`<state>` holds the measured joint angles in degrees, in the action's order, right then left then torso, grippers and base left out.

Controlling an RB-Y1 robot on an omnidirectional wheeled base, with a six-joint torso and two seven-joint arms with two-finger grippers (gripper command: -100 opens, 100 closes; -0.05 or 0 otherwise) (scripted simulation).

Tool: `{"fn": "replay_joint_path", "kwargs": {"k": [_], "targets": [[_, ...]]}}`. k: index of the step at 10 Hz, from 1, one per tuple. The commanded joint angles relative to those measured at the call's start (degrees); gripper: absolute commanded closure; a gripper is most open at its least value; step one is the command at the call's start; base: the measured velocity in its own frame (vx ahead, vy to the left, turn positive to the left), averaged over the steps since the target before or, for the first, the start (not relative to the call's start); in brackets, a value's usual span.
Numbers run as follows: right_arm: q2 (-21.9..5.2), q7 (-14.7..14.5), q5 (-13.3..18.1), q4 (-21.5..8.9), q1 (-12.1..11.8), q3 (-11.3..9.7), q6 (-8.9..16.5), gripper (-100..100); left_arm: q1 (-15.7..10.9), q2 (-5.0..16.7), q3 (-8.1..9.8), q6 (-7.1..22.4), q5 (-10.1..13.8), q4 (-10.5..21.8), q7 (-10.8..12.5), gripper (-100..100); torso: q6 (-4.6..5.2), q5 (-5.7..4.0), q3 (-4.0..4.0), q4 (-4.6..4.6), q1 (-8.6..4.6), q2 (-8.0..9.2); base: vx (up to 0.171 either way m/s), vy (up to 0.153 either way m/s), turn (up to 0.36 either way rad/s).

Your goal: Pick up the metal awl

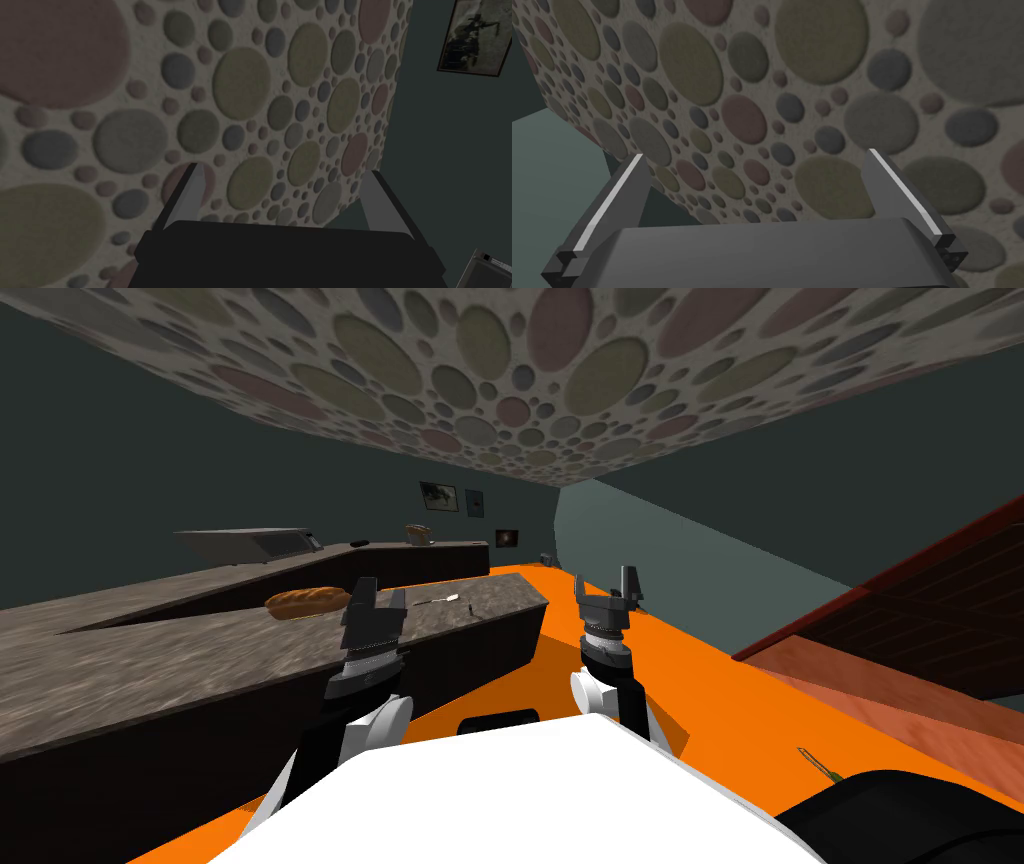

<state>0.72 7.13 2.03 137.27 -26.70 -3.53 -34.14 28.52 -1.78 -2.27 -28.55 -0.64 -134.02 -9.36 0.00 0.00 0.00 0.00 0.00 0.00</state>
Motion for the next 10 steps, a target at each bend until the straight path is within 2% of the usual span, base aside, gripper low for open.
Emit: {"fn": "replay_joint_path", "kwargs": {"k": [1, 5, 10], "targets": [[0.0, 0.0, 0.0, 0.0, 0.0, 0.0, 0.0, 0, -0.2, 2.3, -0.08, 0.0, -0.3, 0.6, -0.2, -100, 0.00, 0.00, 0.00, 0.00, 0.00, 0.00, 0.006, 0.005, -0.039], [0.0, 0.0, 0.0, 0.0, 0.0, 0.0, 0.0, 0, -1.2, 7.7, -0.49, -0.1, -2.0, 3.9, -1.6, -100, 0.01, 0.03, -0.05, -0.02, 0.12, -0.09, 0.020, 0.024, -0.063], [0.0, 0.0, 0.0, 0.0, 0.0, 0.0, 0.0, 0, -3.1, 10.7, -1.25, -0.3, -5.1, 10.1, -4.0, -100, 0.00, 0.03, -0.08, -0.03, 0.13, -0.14, 0.035, 0.037, -0.103]]}}
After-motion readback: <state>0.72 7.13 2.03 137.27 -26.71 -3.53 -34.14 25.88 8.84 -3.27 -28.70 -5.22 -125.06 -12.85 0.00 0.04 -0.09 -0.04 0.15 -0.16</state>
